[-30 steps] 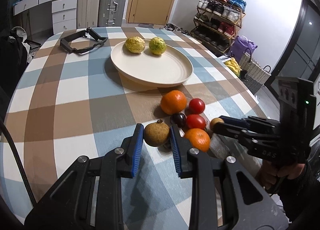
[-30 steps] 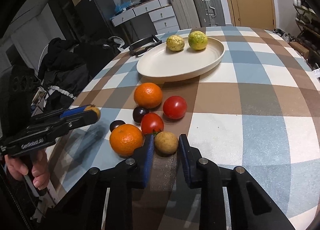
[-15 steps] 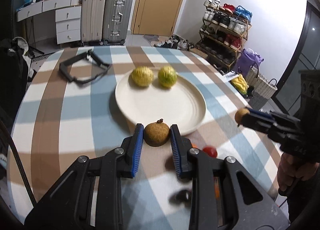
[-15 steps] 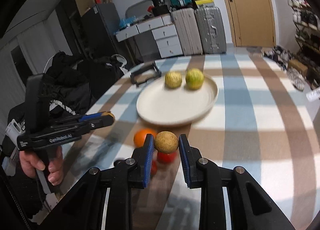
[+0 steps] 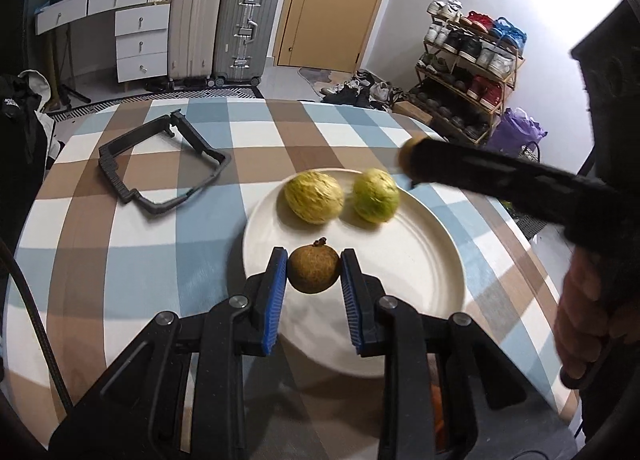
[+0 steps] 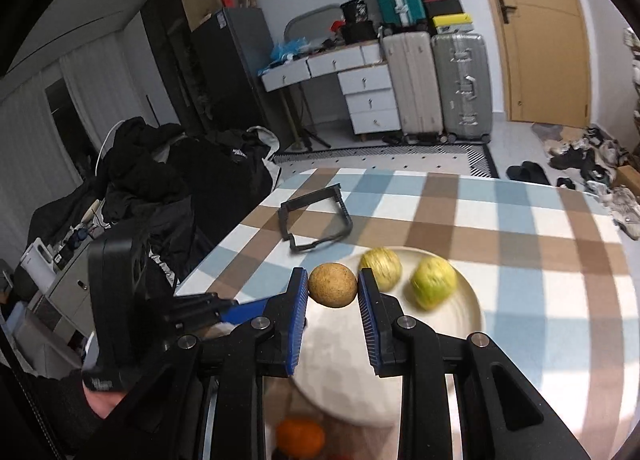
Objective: Organize fruits
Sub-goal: 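Carry both small brown fruits to the cream plate and release them, then withdraw both tools from the plate and approach the remaining fruits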
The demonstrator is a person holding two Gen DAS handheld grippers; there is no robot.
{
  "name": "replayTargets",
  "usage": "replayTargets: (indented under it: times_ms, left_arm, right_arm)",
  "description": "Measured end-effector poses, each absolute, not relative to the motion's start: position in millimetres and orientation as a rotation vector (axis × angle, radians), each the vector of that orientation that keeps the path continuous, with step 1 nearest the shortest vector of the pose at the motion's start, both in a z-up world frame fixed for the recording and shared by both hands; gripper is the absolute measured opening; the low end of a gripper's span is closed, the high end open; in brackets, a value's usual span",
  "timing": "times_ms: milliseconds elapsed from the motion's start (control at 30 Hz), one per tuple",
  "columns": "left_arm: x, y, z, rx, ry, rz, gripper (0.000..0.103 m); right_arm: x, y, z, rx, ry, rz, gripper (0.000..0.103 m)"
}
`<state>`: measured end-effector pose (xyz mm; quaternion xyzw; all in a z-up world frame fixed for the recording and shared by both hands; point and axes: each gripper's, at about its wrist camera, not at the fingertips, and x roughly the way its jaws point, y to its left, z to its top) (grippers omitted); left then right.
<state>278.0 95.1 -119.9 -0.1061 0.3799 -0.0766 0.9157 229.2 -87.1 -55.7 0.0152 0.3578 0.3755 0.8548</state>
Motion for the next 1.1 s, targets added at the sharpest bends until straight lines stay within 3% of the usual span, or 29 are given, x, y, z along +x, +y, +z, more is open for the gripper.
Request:
replayTargets:
  times_ms: [500,967,1067,1100]
  left_arm:
    - [319,119,-137,-0.217,0.820,-0.226,0.024]
    - [331,117,-149,-0.235,0.851,-0.210,0.024]
    - [331,117,-148,-0.241,0.848,-0.212,0.024]
    - [331,117,-147,-0.237,0.848,-0.208,0.025]
  right_arm:
    - [291,-21,-113,-0.045,0.880,0.795,0.026]
    - [294,-8,-130,-0.080,0.905,0.780,0.027]
    - [293,-12,-128,-0.054,0.903,0.779,0.032]
    - [292,-15,-126,-0.040,0.890,0.780,0.039]
